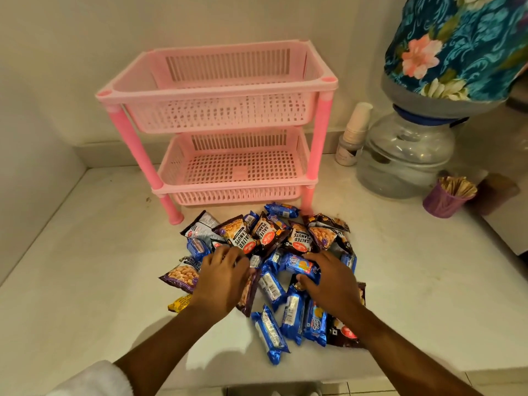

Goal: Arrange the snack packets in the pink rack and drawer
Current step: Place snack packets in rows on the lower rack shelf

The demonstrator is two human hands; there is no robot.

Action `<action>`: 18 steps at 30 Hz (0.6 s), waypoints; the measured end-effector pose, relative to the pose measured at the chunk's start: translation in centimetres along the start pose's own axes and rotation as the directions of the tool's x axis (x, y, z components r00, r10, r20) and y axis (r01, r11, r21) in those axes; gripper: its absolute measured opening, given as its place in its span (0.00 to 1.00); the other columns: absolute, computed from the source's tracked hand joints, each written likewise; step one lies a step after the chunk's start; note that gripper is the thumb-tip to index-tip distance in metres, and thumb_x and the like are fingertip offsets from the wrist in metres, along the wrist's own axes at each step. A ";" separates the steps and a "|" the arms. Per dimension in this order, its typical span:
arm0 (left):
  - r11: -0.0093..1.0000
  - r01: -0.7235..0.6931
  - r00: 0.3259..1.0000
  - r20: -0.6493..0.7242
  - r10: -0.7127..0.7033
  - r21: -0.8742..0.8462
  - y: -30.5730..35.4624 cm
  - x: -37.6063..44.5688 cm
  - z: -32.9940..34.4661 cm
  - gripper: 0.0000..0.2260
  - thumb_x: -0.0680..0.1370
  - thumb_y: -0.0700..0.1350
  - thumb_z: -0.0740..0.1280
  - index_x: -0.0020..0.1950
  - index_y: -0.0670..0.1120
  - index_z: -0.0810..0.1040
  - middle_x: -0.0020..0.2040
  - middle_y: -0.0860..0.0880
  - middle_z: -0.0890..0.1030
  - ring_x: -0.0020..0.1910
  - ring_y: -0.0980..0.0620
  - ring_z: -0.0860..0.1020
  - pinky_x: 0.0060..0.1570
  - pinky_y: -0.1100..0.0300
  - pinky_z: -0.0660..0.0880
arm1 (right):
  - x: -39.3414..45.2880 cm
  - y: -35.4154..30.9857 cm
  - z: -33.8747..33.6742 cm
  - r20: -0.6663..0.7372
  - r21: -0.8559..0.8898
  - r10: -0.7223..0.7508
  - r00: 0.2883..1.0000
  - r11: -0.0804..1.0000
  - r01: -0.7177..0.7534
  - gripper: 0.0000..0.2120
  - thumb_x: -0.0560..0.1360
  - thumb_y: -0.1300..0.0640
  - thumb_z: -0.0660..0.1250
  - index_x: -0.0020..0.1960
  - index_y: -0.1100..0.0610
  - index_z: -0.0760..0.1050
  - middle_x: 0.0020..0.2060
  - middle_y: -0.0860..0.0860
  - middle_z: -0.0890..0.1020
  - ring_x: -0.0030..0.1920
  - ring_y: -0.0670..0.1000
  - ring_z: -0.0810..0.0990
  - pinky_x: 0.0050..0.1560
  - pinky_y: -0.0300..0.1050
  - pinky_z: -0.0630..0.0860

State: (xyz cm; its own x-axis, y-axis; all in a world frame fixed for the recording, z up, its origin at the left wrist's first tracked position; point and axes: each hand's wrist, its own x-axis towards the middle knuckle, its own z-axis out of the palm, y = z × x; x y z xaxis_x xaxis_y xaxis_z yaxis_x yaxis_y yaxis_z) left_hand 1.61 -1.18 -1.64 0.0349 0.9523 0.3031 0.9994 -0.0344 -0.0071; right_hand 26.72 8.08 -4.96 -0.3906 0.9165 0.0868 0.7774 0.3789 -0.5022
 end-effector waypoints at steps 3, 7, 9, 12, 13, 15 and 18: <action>0.959 0.206 0.976 -0.027 -0.215 -0.193 0.0 0.8 -1.6 0.17 0.82 0.54 0.51 0.48 0.49 0.77 0.46 0.50 0.80 0.49 0.46 0.76 0.46 0.50 0.73 | -0.7 -0.7 -0.5 -0.070 0.183 0.094 0.993 0.980 -0.079 0.21 0.72 0.39 0.73 0.63 0.44 0.77 0.52 0.38 0.79 0.50 0.39 0.77 0.46 0.32 0.71; 0.811 0.414 0.889 -0.007 -0.458 -0.413 0.3 1.8 -2.8 0.20 0.84 0.56 0.43 0.47 0.51 0.71 0.35 0.54 0.76 0.36 0.52 0.75 0.49 0.48 0.71 | -0.7 -2.5 -1.2 -0.074 0.426 0.177 0.981 0.895 -0.129 0.20 0.71 0.41 0.75 0.62 0.41 0.77 0.52 0.35 0.79 0.52 0.34 0.77 0.47 0.29 0.71; 0.735 0.456 0.853 0.011 -0.521 -0.502 0.6 2.4 -2.9 0.19 0.83 0.58 0.44 0.46 0.52 0.70 0.32 0.55 0.76 0.31 0.53 0.76 0.46 0.49 0.74 | -0.3 -3.5 -1.7 -0.022 0.553 0.213 0.977 0.816 -0.166 0.19 0.71 0.45 0.76 0.60 0.39 0.76 0.53 0.35 0.80 0.51 0.37 0.81 0.49 0.35 0.77; 0.552 0.534 0.779 0.119 -0.615 -0.640 0.8 3.2 -2.7 0.19 0.82 0.60 0.45 0.47 0.52 0.70 0.35 0.53 0.77 0.35 0.53 0.77 0.39 0.54 0.72 | -0.1 -4.9 -2.0 0.082 0.736 0.254 0.964 0.637 -0.230 0.19 0.72 0.50 0.77 0.60 0.40 0.76 0.54 0.38 0.80 0.49 0.35 0.82 0.45 0.36 0.82; 0.458 0.549 0.751 0.172 -0.638 -0.699 0.9 3.4 -2.7 0.18 0.82 0.60 0.46 0.47 0.52 0.70 0.35 0.53 0.76 0.36 0.53 0.77 0.37 0.56 0.70 | 0.0 -5.4 -2.0 0.130 0.799 0.255 0.958 0.545 -0.254 0.21 0.71 0.52 0.78 0.61 0.41 0.76 0.55 0.40 0.81 0.50 0.38 0.84 0.44 0.37 0.82; 0.239 0.556 0.684 0.274 -0.676 -0.796 1.3 4.0 -2.9 0.18 0.83 0.60 0.47 0.46 0.52 0.70 0.35 0.52 0.74 0.35 0.53 0.75 0.34 0.60 0.67 | 0.1 -6.2 -2.1 0.220 0.891 0.239 0.946 0.345 -0.294 0.25 0.68 0.54 0.79 0.63 0.45 0.78 0.55 0.49 0.85 0.51 0.48 0.87 0.47 0.43 0.84; -0.008 0.563 0.588 0.408 -0.698 -0.826 1.9 4.9 -3.6 0.24 0.79 0.65 0.47 0.46 0.47 0.69 0.32 0.53 0.73 0.31 0.54 0.72 0.27 0.66 0.68 | 0.3 -7.7 -2.2 0.264 0.955 0.178 0.948 0.093 -0.283 0.28 0.66 0.58 0.78 0.65 0.53 0.77 0.54 0.56 0.86 0.54 0.58 0.86 0.47 0.45 0.84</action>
State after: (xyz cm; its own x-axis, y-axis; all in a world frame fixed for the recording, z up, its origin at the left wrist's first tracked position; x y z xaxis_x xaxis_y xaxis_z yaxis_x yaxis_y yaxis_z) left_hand 3.71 2.35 3.24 -0.6756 0.7081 -0.2055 0.0082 0.2860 0.9582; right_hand 21.73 5.70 0.76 -0.3615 0.9025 -0.2340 -0.2881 -0.3468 -0.8926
